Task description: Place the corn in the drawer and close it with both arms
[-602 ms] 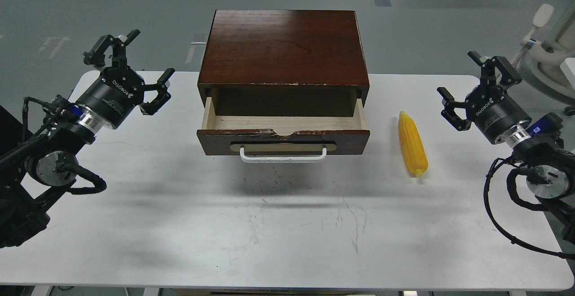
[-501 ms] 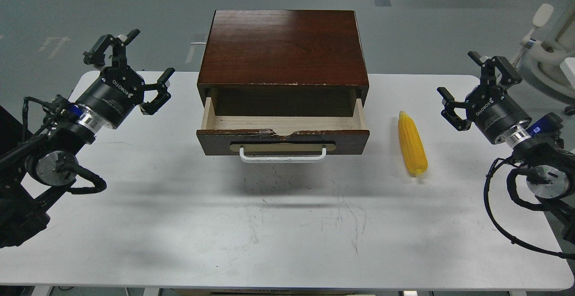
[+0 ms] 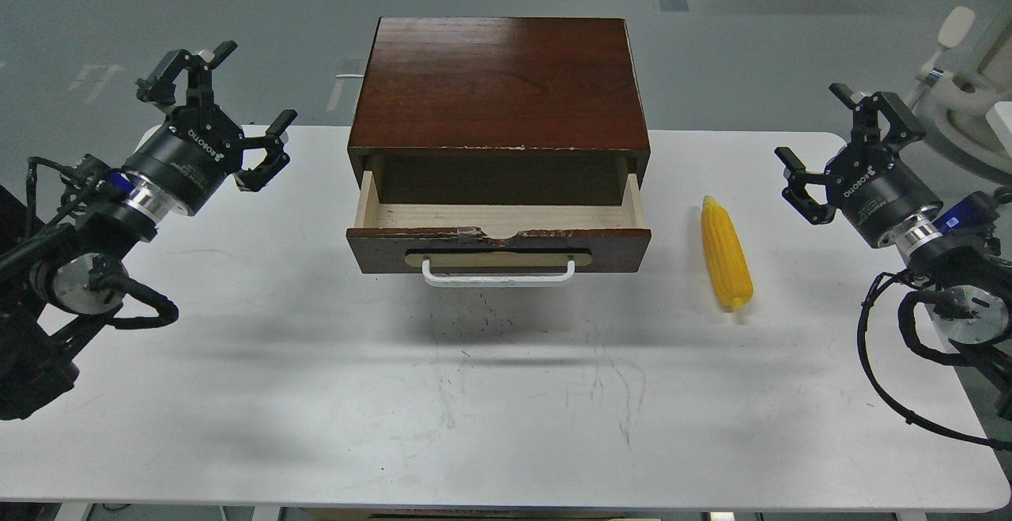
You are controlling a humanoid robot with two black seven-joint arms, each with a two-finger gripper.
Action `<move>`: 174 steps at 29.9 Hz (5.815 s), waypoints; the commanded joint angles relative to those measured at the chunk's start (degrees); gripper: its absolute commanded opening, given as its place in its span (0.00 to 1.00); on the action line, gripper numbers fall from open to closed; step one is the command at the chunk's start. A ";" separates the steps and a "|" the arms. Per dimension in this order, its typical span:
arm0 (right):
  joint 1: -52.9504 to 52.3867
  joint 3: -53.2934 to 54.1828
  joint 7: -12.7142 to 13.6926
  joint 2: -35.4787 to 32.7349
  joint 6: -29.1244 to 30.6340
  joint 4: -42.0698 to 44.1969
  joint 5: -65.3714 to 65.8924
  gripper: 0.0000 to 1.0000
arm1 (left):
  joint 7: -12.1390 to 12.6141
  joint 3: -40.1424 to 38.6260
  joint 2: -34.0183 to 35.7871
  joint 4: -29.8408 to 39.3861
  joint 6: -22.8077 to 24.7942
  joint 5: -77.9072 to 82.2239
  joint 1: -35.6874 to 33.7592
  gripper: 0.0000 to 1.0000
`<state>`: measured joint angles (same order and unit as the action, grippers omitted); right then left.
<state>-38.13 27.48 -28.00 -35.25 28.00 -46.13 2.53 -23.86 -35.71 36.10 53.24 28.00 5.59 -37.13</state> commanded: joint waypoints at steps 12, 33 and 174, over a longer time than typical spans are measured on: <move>-16.62 -6.54 0.00 -11.69 0.00 -3.61 39.16 1.00 | -4.14 -0.06 -0.50 -0.06 0.00 4.17 -0.31 1.00; -19.79 -37.93 0.00 3.78 -15.43 8.16 61.72 1.00 | -4.14 -0.15 -0.50 0.38 0.00 4.26 -0.49 1.00; -9.26 -6.39 0.00 3.34 -28.97 -3.79 5.13 1.00 | -4.14 0.11 1.96 1.08 0.00 4.35 -2.07 1.00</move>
<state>-50.41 19.57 -27.99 -33.05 -1.97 -50.89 11.61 -28.00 -35.59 38.11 54.41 28.00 9.93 -39.46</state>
